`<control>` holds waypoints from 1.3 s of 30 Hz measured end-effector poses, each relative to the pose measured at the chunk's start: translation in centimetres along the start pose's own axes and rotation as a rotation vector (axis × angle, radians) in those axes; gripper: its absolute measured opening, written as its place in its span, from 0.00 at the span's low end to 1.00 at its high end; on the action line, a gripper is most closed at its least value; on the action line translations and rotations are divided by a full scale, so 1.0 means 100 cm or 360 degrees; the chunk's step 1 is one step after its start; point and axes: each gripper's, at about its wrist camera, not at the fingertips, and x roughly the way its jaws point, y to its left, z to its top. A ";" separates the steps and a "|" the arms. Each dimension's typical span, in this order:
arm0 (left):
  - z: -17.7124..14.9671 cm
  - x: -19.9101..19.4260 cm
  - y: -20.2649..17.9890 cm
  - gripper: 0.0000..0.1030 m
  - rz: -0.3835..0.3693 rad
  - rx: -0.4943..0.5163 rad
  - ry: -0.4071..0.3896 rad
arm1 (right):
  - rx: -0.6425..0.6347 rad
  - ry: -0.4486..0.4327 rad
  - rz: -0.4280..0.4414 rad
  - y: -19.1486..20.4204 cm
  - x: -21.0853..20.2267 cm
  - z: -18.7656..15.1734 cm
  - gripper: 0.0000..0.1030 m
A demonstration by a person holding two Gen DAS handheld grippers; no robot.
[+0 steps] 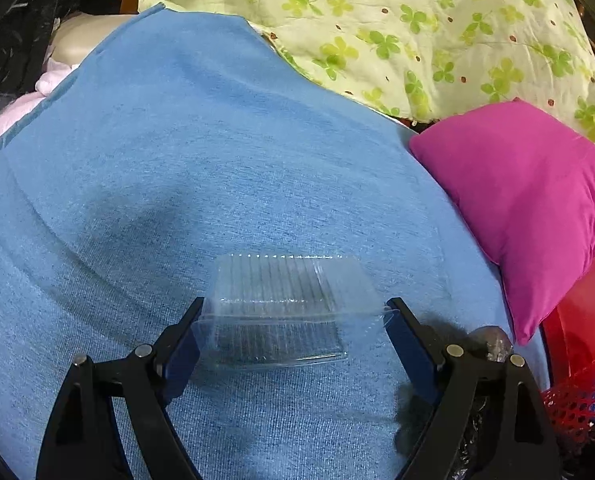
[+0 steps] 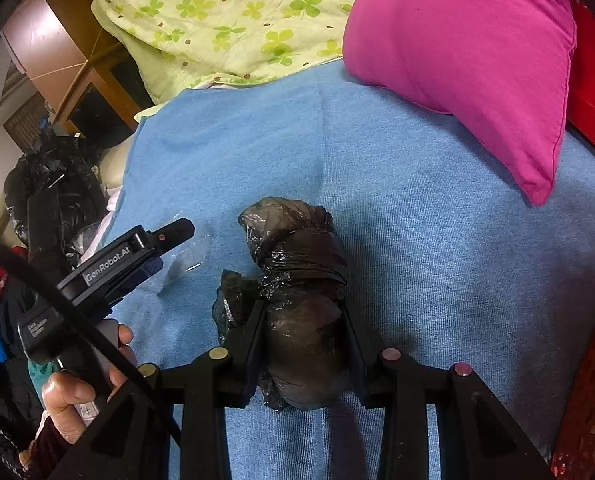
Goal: Collect trash
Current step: 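Grasp the clear plastic box with left tool while right tool holds the black bag, then carry the clear box with left tool while right tool carries black bag to basket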
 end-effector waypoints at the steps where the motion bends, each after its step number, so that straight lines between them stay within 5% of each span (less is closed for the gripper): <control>1: 0.000 -0.001 0.001 0.85 -0.0006 -0.0008 -0.0003 | -0.0002 -0.0001 -0.0002 0.001 0.000 0.000 0.37; 10: 0.000 -0.023 -0.002 0.84 -0.0014 0.0057 -0.0086 | -0.0026 -0.0057 0.0020 0.010 -0.007 0.001 0.37; 24: -0.011 -0.085 -0.011 0.84 0.0129 0.0227 -0.0255 | -0.0050 -0.0256 0.0041 0.026 -0.044 0.000 0.37; 39: -0.080 -0.165 -0.049 0.84 0.0339 0.0505 -0.0399 | -0.0076 -0.0585 0.0068 0.027 -0.126 -0.028 0.37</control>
